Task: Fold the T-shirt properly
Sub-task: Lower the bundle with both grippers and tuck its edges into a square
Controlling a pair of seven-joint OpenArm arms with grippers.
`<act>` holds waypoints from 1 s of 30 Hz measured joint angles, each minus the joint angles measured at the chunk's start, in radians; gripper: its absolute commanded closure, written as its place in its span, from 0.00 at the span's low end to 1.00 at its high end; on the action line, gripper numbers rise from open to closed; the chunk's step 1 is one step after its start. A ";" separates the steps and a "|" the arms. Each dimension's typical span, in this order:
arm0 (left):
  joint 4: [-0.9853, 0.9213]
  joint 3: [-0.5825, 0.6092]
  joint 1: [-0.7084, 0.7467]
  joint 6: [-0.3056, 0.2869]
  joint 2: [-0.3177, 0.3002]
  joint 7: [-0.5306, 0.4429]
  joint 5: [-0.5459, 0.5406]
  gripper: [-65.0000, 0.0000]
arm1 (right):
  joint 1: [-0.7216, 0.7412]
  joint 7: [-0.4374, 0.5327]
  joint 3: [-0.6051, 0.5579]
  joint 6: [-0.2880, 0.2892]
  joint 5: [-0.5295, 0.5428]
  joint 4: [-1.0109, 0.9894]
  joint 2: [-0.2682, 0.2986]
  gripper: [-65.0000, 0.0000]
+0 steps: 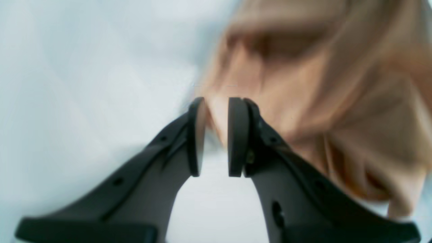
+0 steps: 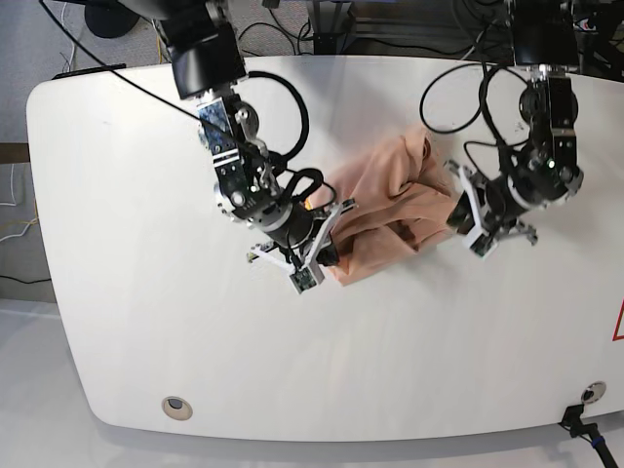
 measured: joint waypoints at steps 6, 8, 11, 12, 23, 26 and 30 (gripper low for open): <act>0.032 0.000 0.121 -0.001 0.045 0.003 0.002 0.85 | 0.050 0.005 0.001 0.000 0.000 -0.084 0.000 1.00; 0.031 0.000 0.126 -0.001 0.049 -0.001 -0.003 0.85 | 0.039 0.008 0.001 0.000 0.000 -0.082 -0.002 1.00; 0.031 0.000 0.121 0.000 0.048 -0.001 -0.003 0.85 | -0.016 0.010 0.001 -0.002 0.000 -0.078 -0.004 1.00; 0.031 0.000 0.120 0.000 0.048 -0.002 0.000 0.85 | -0.033 -0.003 0.003 -0.002 -0.004 -0.080 -0.013 1.00; 0.059 0.006 0.102 0.000 0.055 0.005 0.004 0.85 | -0.066 0.000 0.001 0.000 0.001 0.092 -0.087 0.44; 0.121 0.007 0.100 0.000 0.099 -0.002 -0.003 0.85 | -0.022 0.003 0.000 0.001 0.004 0.072 -0.088 0.44; 0.122 0.031 0.136 0.000 0.139 0.013 0.005 0.85 | 0.034 0.000 0.003 -0.005 -0.007 -0.052 -0.077 0.44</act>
